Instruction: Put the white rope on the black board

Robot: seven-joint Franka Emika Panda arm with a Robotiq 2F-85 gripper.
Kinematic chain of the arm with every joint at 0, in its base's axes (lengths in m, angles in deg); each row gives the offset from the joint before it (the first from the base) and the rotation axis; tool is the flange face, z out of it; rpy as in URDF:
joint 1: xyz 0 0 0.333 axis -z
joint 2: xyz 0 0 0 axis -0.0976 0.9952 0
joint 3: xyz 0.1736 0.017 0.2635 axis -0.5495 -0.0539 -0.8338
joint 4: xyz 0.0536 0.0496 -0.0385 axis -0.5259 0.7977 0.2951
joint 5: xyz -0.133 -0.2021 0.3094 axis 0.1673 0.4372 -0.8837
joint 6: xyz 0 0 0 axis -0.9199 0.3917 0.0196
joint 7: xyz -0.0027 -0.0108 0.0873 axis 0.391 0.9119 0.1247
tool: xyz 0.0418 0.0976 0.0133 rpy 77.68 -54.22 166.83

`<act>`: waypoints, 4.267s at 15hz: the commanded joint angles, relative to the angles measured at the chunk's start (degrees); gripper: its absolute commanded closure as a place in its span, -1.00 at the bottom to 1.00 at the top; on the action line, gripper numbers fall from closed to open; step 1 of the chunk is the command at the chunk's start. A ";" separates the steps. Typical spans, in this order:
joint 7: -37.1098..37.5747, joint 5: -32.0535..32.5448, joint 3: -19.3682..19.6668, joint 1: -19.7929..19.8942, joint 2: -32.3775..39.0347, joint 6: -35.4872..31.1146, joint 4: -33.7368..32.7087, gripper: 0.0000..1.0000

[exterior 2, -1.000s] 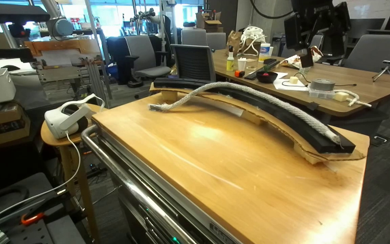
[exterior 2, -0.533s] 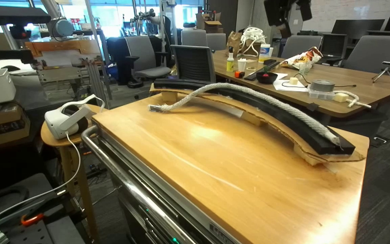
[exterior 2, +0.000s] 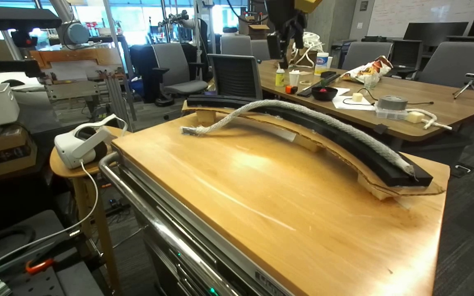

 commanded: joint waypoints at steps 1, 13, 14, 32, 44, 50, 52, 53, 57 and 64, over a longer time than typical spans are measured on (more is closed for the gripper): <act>-12.95 -7.78 -4.30 2.00 -6.05 -1.72 11.77 -1.00; -2.33 7.44 3.00 -6.49 -8.51 -9.54 21.68 -1.00; -1.22 9.53 3.49 -7.00 -9.70 -11.76 24.17 -1.00; -13.65 8.81 -0.71 -6.42 -18.55 -30.83 48.32 -1.00; -22.07 -10.57 -9.29 -5.19 -12.20 -18.10 41.54 -0.40; -22.17 -13.94 -6.94 -5.91 -9.21 -11.94 36.11 0.57; -21.88 -14.10 -6.32 -5.78 -8.09 -9.51 34.36 0.87; -21.94 -14.20 -6.19 -5.70 -8.04 -9.02 34.07 0.98; -22.96 -15.30 -6.45 -5.26 -9.44 -9.86 34.35 0.96; -29.40 -15.81 -7.04 -5.76 -13.78 -13.95 35.13 0.96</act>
